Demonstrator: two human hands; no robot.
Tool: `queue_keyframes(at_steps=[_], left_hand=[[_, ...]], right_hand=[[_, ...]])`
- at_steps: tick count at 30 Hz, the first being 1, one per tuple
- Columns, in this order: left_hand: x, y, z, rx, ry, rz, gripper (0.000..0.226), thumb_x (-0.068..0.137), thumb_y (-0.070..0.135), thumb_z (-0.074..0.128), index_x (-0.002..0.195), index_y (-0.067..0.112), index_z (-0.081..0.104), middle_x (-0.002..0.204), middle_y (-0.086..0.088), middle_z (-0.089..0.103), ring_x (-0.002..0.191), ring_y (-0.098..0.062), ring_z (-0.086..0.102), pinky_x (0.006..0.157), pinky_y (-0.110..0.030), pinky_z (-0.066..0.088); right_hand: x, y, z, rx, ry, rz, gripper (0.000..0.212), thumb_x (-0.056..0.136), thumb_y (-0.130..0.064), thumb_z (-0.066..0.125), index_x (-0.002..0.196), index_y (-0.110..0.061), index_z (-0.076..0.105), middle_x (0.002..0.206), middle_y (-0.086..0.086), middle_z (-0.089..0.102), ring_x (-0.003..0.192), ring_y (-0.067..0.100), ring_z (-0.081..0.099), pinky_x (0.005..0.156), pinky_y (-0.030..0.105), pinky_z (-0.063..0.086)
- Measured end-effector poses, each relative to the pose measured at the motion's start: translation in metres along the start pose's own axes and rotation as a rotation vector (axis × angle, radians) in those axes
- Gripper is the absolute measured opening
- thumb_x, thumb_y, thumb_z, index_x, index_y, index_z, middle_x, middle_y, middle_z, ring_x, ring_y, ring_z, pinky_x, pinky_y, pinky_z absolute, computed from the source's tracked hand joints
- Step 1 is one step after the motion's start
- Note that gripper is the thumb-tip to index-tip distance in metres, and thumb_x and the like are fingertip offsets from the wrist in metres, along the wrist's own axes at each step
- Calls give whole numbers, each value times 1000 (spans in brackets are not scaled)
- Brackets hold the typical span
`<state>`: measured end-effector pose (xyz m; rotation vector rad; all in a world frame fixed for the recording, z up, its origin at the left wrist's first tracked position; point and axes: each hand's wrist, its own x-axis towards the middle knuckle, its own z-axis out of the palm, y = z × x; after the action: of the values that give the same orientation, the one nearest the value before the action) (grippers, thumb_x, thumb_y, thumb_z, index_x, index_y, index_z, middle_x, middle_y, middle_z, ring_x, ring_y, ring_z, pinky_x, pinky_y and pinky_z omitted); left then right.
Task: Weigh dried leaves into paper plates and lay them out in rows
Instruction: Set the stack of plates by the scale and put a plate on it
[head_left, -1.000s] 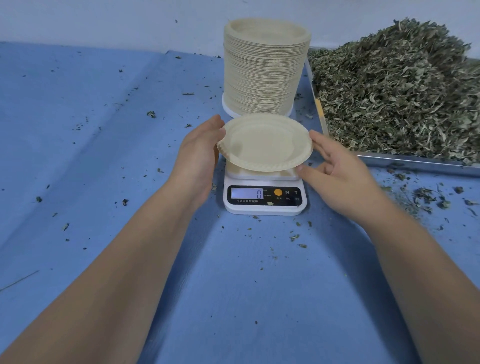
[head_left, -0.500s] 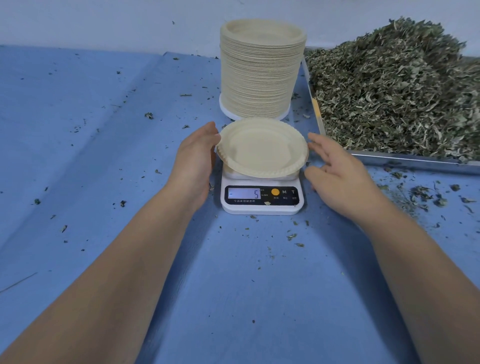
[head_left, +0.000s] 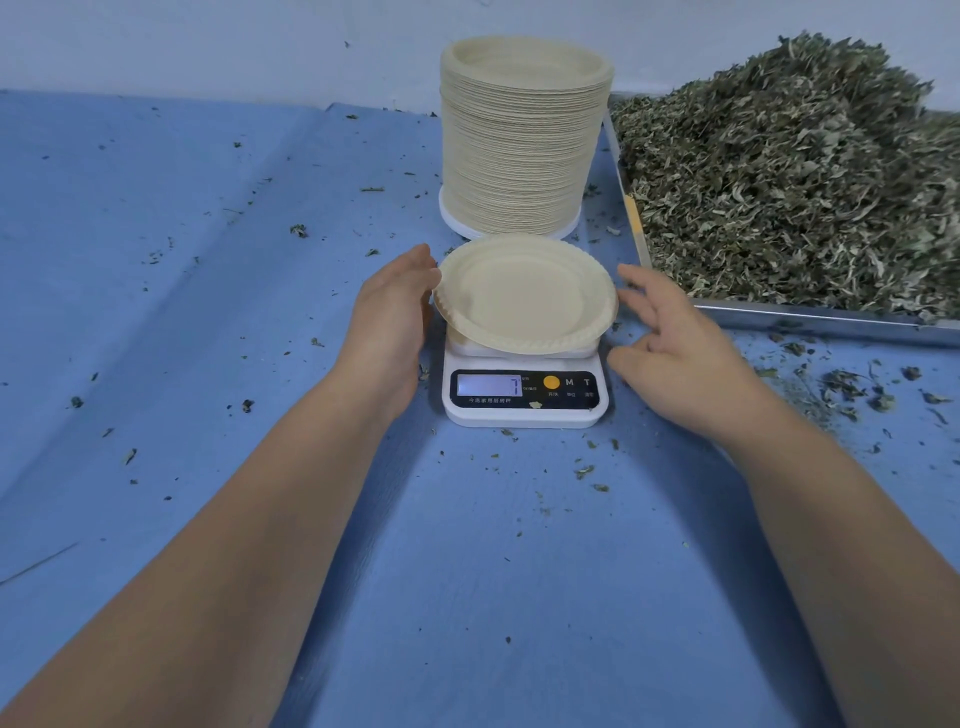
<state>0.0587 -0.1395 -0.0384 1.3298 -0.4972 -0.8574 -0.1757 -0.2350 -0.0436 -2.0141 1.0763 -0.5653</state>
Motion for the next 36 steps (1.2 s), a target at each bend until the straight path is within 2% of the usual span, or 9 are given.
queue_keyframes(at_steps=[3, 7, 13, 15, 18, 25, 30, 34, 36], left_hand=[[0, -1, 0, -5, 0, -3, 37, 98, 16, 57, 133, 22, 61, 129, 7, 65, 119, -12, 61, 110, -34, 47], [1, -1, -1, 8, 10, -14, 47, 101, 16, 55, 147, 17, 52, 135, 5, 64, 126, -12, 60, 114, -35, 44], [1, -2, -2, 8, -5, -23, 45, 100, 16, 56, 145, 18, 54, 121, 11, 65, 116, -9, 63, 101, -27, 50], [0, 0, -2, 15, -19, -31, 29, 93, 18, 59, 121, 24, 66, 106, 13, 62, 107, -11, 60, 90, -25, 47], [-2, 1, 0, -3, -28, -42, 12, 84, 21, 59, 88, 32, 57, 93, 11, 55, 99, -16, 50, 80, -27, 41], [-2, -2, 1, -40, 9, -20, 42, 101, 14, 55, 143, 16, 54, 127, 3, 68, 121, -16, 66, 108, -33, 50], [-1, -2, 0, -25, 13, -29, 45, 102, 15, 54, 147, 16, 52, 123, 7, 70, 114, -10, 68, 100, -30, 54], [0, -2, 1, -31, 7, -30, 46, 102, 15, 53, 148, 16, 51, 123, 8, 69, 114, -10, 68, 104, -32, 52], [-1, -1, 1, -41, 9, -34, 42, 101, 14, 54, 143, 18, 55, 121, 8, 70, 114, -12, 69, 102, -31, 53]], right_hand=[[0, -2, 0, 46, -37, 26, 91, 73, -35, 61, 154, -46, 20, 161, -14, 32, 97, 7, 52, 99, 40, 49], [0, -1, 1, 41, -76, 13, 98, 68, -43, 72, 150, -52, 18, 157, -19, 31, 67, 10, 60, 85, 39, 56], [4, 7, 0, -45, -96, -32, 103, 79, -30, 82, 153, -48, 13, 161, -16, 31, 59, 9, 60, 71, 30, 51], [5, 6, 0, -37, -99, -31, 103, 79, -29, 83, 152, -50, 13, 160, -16, 31, 60, 8, 61, 73, 30, 51], [6, 6, 0, -12, -107, -7, 105, 78, -27, 85, 152, -50, 13, 161, -13, 31, 61, 6, 63, 81, 35, 54], [6, 3, 2, 37, -113, 40, 109, 79, -22, 85, 152, -53, 10, 161, -7, 34, 75, 4, 64, 101, 47, 51], [5, 4, 2, 69, -127, 39, 111, 82, -21, 83, 154, -53, 5, 161, -8, 35, 69, 2, 67, 96, 43, 52], [5, 6, -2, 155, -137, 73, 113, 80, -25, 85, 155, -52, 5, 159, -11, 37, 93, 5, 68, 104, 45, 49], [6, 8, -5, 194, -146, 90, 110, 81, -23, 84, 154, -53, 7, 159, -11, 37, 87, 3, 69, 96, 38, 52]])
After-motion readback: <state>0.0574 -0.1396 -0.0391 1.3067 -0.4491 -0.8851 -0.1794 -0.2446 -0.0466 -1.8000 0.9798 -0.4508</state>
